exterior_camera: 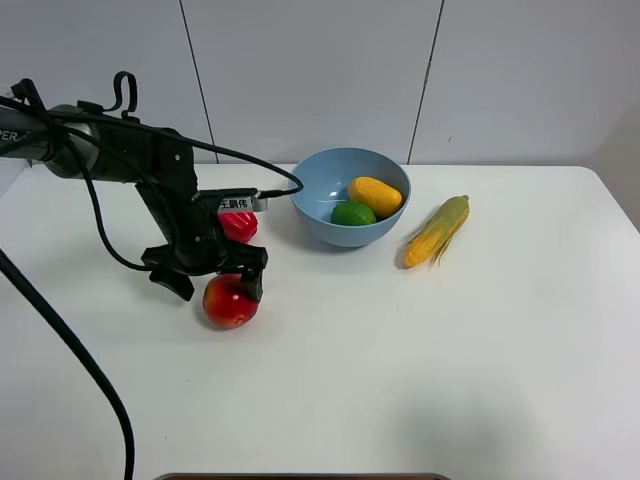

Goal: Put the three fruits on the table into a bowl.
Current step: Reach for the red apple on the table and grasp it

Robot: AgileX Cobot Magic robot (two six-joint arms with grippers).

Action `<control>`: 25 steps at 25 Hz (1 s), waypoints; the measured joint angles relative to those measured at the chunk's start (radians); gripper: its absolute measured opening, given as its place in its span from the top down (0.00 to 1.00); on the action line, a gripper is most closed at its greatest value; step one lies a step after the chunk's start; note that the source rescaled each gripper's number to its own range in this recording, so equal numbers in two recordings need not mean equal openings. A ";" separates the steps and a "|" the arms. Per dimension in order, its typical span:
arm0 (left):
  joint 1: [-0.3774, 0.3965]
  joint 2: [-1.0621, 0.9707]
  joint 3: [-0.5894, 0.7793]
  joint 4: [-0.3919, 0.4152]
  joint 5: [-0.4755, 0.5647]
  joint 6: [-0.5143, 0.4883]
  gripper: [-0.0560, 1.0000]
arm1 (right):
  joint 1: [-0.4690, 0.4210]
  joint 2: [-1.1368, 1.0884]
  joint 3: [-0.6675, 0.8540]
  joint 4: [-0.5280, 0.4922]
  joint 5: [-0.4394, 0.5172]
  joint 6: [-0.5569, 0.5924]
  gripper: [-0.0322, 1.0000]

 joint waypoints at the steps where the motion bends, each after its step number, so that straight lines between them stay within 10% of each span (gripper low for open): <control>1: 0.000 0.008 0.000 -0.001 0.000 0.000 0.00 | 0.000 0.000 0.000 0.000 0.000 0.000 0.37; 18: 0.000 0.102 -0.004 -0.005 -0.010 0.006 0.04 | 0.000 0.000 0.000 0.000 0.000 0.000 0.37; 25: 0.000 0.106 -0.009 -0.014 -0.043 0.023 0.95 | 0.000 0.000 0.000 0.000 0.000 0.000 0.37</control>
